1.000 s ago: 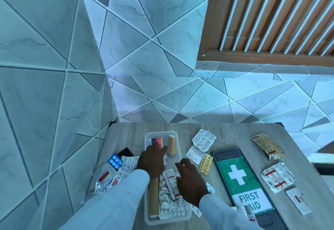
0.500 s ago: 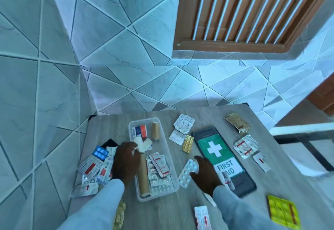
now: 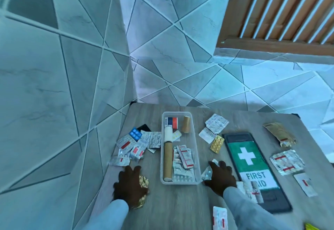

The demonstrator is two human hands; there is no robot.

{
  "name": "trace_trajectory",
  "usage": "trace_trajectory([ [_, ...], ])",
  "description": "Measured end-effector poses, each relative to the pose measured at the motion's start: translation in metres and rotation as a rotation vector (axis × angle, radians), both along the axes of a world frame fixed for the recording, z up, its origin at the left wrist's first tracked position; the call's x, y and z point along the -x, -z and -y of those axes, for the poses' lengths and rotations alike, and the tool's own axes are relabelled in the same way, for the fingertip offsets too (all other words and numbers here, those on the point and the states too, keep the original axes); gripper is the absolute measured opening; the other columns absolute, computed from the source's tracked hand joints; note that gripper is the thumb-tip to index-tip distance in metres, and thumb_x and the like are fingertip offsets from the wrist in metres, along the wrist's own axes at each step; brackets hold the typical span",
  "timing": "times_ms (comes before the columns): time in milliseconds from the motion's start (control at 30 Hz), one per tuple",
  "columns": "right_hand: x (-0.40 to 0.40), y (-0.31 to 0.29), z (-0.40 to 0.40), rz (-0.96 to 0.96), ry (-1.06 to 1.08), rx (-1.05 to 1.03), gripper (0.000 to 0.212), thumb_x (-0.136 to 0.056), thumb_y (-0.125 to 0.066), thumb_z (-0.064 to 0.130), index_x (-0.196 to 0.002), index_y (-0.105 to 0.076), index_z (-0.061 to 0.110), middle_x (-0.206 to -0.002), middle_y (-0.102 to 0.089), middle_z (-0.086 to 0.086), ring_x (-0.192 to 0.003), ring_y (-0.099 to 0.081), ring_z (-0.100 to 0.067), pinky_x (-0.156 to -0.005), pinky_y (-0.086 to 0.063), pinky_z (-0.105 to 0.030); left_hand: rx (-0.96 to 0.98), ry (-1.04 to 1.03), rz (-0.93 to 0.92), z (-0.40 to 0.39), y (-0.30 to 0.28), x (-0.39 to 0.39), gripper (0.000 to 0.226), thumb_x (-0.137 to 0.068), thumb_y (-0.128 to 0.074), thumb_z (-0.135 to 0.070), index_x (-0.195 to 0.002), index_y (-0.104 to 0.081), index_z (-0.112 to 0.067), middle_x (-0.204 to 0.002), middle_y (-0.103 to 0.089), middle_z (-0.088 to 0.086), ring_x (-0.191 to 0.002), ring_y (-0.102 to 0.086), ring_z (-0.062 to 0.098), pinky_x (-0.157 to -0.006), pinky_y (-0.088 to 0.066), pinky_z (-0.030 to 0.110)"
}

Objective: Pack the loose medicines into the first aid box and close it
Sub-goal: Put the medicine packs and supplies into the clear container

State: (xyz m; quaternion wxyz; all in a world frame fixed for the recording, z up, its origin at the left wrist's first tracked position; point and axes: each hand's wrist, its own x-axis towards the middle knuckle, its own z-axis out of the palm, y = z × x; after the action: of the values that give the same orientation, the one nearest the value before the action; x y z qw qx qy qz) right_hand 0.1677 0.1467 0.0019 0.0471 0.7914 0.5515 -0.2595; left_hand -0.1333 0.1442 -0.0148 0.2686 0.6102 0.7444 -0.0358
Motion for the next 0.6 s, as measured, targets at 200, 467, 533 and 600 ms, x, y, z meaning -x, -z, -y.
trace_trajectory([
  [200, -0.021, -0.003, -0.009, -0.1, 0.086, -0.021, 0.08, -0.068, -0.083, 0.034, -0.133, -0.038, 0.024, -0.136, -0.035, -0.009, -0.129, -0.041, -0.032, -0.104, -0.044, -0.045, 0.011, -0.175, -0.025, 0.008, -0.002, -0.013, 0.098, -0.061, -0.082, -0.053, -0.141, -0.032, -0.027, -0.138, -0.039, 0.01, -0.128, -0.041, 0.031, -0.101, -0.046, 0.045],
  [467, -0.047, -0.019, -0.025, -0.187, 0.164, -0.287, 0.025, -0.095, -0.051, 0.013, -0.116, -0.06, 0.002, -0.118, -0.063, -0.017, -0.106, -0.06, -0.031, -0.09, -0.047, -0.033, 0.046, -0.274, -0.086, 0.008, -0.014, -0.017, 0.079, -0.054, -0.085, -0.053, -0.119, -0.049, -0.028, -0.128, -0.041, 0.006, -0.124, -0.041, 0.03, -0.097, -0.043, 0.05],
  [533, -0.05, -0.034, -0.032, -0.239, 0.24, -0.398, 0.024, -0.095, -0.051, 0.012, -0.113, -0.06, 0.0, -0.115, -0.064, -0.018, -0.104, -0.061, -0.034, -0.089, -0.047, -0.036, 0.05, -0.311, -0.084, 0.01, -0.015, -0.016, 0.076, -0.054, -0.086, -0.052, -0.115, -0.05, -0.025, -0.126, -0.041, 0.006, -0.123, -0.042, 0.031, -0.095, -0.044, 0.051],
  [600, -0.05, -0.046, -0.037, -0.395, 0.344, -0.506, 0.022, -0.094, -0.054, 0.017, -0.111, -0.059, 0.004, -0.108, -0.064, -0.015, -0.096, -0.06, -0.031, -0.082, -0.045, -0.035, 0.069, -0.356, -0.097, 0.012, -0.015, -0.012, 0.073, -0.057, -0.083, -0.052, -0.114, -0.049, -0.024, -0.125, -0.045, 0.006, -0.122, -0.045, 0.031, -0.094, -0.043, 0.048],
])
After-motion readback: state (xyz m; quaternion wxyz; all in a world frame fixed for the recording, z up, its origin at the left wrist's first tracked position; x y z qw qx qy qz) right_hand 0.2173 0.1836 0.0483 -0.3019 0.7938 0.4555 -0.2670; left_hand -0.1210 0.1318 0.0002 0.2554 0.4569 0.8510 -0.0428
